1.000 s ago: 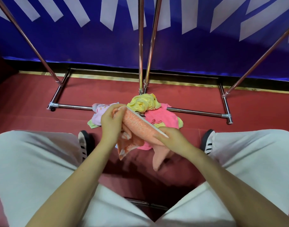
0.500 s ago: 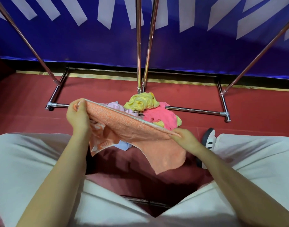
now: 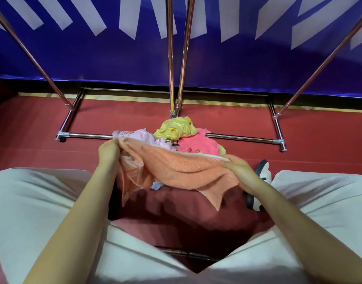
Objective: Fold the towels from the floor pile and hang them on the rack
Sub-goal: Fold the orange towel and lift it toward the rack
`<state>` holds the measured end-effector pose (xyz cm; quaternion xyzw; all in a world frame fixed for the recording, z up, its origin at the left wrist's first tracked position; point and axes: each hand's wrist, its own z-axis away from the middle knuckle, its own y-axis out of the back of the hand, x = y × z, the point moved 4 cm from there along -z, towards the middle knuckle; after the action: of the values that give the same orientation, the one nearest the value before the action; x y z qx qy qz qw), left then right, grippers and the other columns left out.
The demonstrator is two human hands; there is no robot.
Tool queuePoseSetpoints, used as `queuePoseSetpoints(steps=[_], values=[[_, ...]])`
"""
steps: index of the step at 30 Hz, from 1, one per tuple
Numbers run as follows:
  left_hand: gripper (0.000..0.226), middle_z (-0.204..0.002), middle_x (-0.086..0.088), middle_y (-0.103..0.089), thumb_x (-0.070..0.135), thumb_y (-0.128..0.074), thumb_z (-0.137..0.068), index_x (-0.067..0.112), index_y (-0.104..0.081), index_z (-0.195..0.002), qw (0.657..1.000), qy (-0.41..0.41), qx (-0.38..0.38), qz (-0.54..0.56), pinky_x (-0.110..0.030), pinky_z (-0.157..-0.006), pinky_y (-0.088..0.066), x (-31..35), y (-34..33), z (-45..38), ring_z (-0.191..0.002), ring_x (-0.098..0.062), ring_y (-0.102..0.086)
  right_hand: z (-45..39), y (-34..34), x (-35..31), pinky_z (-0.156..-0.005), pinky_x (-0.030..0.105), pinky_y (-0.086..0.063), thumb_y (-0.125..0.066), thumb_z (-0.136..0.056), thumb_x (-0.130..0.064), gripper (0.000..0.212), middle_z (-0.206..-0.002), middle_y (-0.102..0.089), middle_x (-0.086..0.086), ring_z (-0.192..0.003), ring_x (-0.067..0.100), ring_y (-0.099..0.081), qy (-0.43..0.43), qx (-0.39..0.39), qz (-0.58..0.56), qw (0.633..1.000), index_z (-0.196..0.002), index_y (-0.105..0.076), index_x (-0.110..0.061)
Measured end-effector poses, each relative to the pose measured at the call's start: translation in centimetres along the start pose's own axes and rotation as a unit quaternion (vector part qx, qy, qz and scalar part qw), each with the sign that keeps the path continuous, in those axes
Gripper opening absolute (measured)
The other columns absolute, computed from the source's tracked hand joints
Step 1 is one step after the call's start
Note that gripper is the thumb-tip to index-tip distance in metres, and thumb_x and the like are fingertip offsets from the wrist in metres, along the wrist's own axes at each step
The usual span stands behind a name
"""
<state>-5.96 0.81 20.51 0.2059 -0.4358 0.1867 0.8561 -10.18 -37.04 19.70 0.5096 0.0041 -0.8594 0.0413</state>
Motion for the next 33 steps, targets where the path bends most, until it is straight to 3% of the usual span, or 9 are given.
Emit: queuePoseSetpoints(steps=[3,5,9,12,17,21,27,31,33], values=[[0.025,-0.08,0.0,-0.063,0.017,-0.045,-0.092,0.014,-0.07,-0.09,0.997,-0.063,-0.011,-0.035,-0.029,-0.057,-0.04,0.6,-1.6,1.2,-0.061,-0.018,-0.056,0.7,-1.0,-1.5,-0.084,0.029,-0.044,-0.053,-0.093,-0.004,0.027,-0.116,-0.059,0.013,-0.103,0.023,-0.056,0.023,0.008,-0.074,0.997,-0.118,-0.063,-0.006],[0.031,-0.091,-0.005,-0.064,0.016,-0.04,-0.095,0.013,-0.07,-0.087,0.986,-0.136,-0.018,-0.098,-0.033,-0.07,-0.044,1.3,-2.5,2.6,-0.073,-0.021,-0.06,1.2,-1.8,-2.6,-0.084,0.027,-0.042,-0.056,-0.091,-0.007,0.022,-0.115,-0.057,0.009,-0.103,0.018,-0.054,0.062,0.013,-0.069,0.996,-0.108,-0.069,-0.013],[0.035,-0.093,-0.017,-0.066,0.013,-0.038,-0.099,-0.003,-0.067,-0.089,0.922,-0.295,-0.069,-0.242,-0.039,-0.081,-0.046,2.3,-4.0,5.2,-0.086,-0.028,-0.06,1.9,-3.5,-4.9,-0.084,0.025,-0.044,-0.053,-0.092,-0.001,0.018,-0.091,-0.066,0.001,-0.088,0.01,-0.06,0.105,0.009,-0.058,0.993,-0.089,-0.068,-0.011],[0.039,-0.089,-0.027,-0.064,0.015,-0.037,-0.097,-0.009,-0.065,-0.084,0.866,-0.372,-0.074,-0.327,-0.048,-0.078,-0.045,2.6,-4.8,6.1,-0.085,-0.039,-0.059,2.2,-4.6,-6.2,-0.066,0.02,-0.05,-0.055,-0.09,0.001,0.01,-0.078,-0.062,0.004,-0.07,0.008,-0.06,0.087,-0.029,-0.1,0.991,-0.09,-0.064,-0.005],[0.037,-0.072,-0.003,-0.057,0.019,-0.037,-0.104,0.004,-0.058,-0.077,0.902,-0.322,-0.063,-0.281,-0.032,-0.069,-0.034,2.8,-5.1,7.4,-0.078,-0.025,-0.056,2.3,-6.1,-7.5,-0.068,0.017,-0.051,-0.067,-0.082,0.002,0.019,-0.083,-0.064,0.002,-0.076,0.011,-0.061,0.108,-0.056,0.001,0.993,-0.09,-0.066,-0.014],[0.036,-0.076,0.007,-0.06,0.02,-0.035,-0.105,0.011,-0.064,-0.085,0.948,-0.256,-0.117,-0.15,-0.01,-0.066,-0.043,2.6,-6.1,9.6,-0.075,-0.004,-0.056,2.6,-7.5,-8.3,-0.077,0.016,-0.05,-0.066,-0.081,0.007,0.031,-0.092,-0.068,-0.004,-0.087,0.007,-0.064,0.133,-0.099,0.017,0.986,-0.094,-0.066,-0.021],[0.038,-0.089,-0.003,-0.075,0.023,-0.039,-0.099,0.021,-0.073,-0.081,0.969,-0.184,-0.16,-0.048,-0.042,-0.091,-0.051,1.1,-6.7,10.2,-0.091,-0.02,-0.068,3.0,-9.6,-8.8,-0.084,0.02,-0.054,-0.061,-0.083,0.011,0.033,-0.086,-0.071,-0.009,-0.085,0.003,-0.068,0.154,-0.158,0.017,0.975,-0.097,-0.066,-0.018],[0.05,-0.074,0.004,-0.073,0.022,-0.039,-0.1,0.032,-0.074,-0.066,0.977,-0.128,-0.165,0.04,-0.042,-0.089,-0.049,0.7,-6.5,10.8,-0.078,-0.013,-0.067,3.0,-10.3,-9.2,-0.071,0.019,-0.056,-0.059,-0.088,0.006,0.019,-0.085,-0.068,0.001,-0.077,0.004,-0.068,0.175,-0.142,0.017,0.974,-0.093,-0.067,-0.011],[0.049,-0.084,-0.004,-0.075,0.021,-0.037,-0.102,0.025,-0.076,-0.073,0.973,-0.099,-0.188,0.088,-0.043,-0.096,-0.048,0.5,-6.3,10.9,-0.089,-0.023,-0.07,2.9,-10.5,-9.2,-0.071,0.019,-0.056,-0.058,-0.088,0.007,0.022,-0.083,-0.069,-0.001,-0.076,0.005,-0.069,0.178,-0.143,0.02,0.973,-0.092,-0.068,-0.012]])
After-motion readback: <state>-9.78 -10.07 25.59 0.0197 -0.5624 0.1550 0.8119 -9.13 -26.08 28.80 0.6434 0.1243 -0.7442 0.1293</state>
